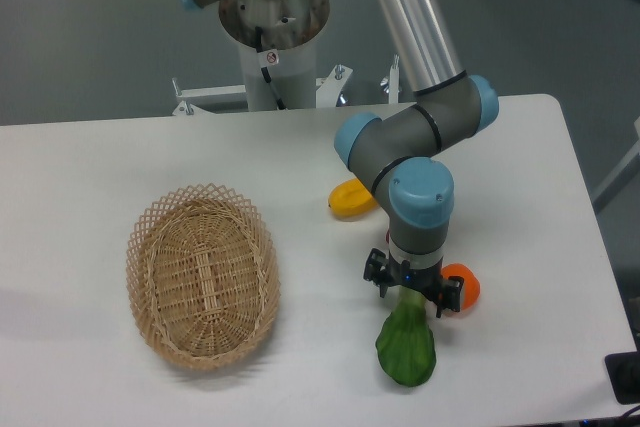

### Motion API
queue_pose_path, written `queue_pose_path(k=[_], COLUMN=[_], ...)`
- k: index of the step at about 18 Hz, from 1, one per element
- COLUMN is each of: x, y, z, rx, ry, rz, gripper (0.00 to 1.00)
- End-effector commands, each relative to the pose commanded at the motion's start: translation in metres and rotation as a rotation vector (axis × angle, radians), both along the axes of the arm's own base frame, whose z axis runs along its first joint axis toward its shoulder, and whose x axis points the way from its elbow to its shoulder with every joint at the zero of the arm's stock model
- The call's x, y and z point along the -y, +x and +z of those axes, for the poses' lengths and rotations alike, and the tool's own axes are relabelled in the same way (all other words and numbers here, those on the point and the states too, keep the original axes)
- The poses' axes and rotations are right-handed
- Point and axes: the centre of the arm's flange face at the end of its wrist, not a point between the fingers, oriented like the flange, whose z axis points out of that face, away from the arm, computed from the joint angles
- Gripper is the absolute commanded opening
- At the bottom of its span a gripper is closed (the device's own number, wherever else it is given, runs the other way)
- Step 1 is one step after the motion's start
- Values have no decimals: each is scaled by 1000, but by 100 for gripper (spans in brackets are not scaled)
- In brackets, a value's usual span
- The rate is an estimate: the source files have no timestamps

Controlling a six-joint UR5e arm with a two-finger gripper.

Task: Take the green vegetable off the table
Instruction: 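Close the gripper on the bok choy's stem end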

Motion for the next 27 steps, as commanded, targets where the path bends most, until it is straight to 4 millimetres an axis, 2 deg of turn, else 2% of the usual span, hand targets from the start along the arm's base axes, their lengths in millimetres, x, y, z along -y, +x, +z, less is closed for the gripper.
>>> queue_pose_path(k=[4,8,13,20,23,27], x=[2,3,2,1,-1,-5], y=[0,-2,-3,-3,-5,11], z=[-1,-1,5,12,33,81], rx=[-8,-33,-41,-49,-72,-85], ry=[-11,-42,-35,-25,0,84], rz=[1,2,2,2,0,-24], gripper=[100,63,35,30,30,30])
